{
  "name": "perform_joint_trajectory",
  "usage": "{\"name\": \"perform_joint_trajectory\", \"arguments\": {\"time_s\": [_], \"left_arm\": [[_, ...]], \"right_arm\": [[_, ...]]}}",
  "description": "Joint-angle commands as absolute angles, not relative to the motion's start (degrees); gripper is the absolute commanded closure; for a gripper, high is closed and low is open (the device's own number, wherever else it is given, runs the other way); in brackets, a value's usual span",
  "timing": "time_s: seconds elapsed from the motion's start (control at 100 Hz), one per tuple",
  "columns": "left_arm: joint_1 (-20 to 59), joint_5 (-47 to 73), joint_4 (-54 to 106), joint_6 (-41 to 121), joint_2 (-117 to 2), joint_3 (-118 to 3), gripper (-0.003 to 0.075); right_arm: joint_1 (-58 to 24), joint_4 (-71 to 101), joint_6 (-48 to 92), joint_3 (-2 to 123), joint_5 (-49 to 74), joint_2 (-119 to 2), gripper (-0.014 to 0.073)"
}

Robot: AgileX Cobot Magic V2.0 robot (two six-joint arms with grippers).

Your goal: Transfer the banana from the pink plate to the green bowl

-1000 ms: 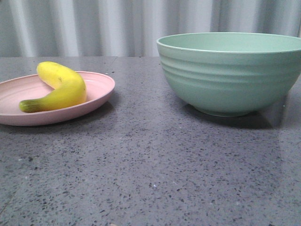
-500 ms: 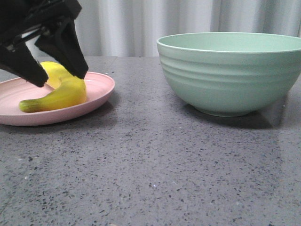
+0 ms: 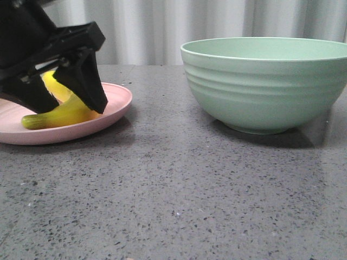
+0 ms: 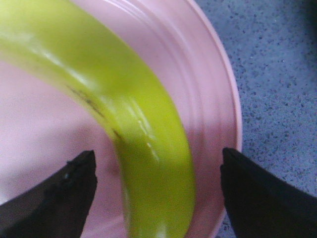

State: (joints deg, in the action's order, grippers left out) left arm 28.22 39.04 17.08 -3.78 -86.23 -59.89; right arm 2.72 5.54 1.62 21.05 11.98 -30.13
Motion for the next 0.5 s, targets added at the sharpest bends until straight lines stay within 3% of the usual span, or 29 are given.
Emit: {"name": "perform_joint_trajectory", "arguments": {"time_s": [0.0,0.18,0.49], "left_arm": [[28.75,35.96,18.48,-4.14,-84.77,-61.78,0.0251],[28.75,35.22,18.31,-4.14,-84.77,-61.78,0.0353],[28.75,36.53,18.31,-4.14,-84.77,-61.78,0.0692]], "right_arm": [[2.67,5.9,1.86,23.23,6.78,-30.74,0.0657],[2.67,5.9,1.86,23.23,6.94,-30.74,0.0657],[2.1,5.9,1.86,24.0,10.12,-30.74,0.0657]]}}
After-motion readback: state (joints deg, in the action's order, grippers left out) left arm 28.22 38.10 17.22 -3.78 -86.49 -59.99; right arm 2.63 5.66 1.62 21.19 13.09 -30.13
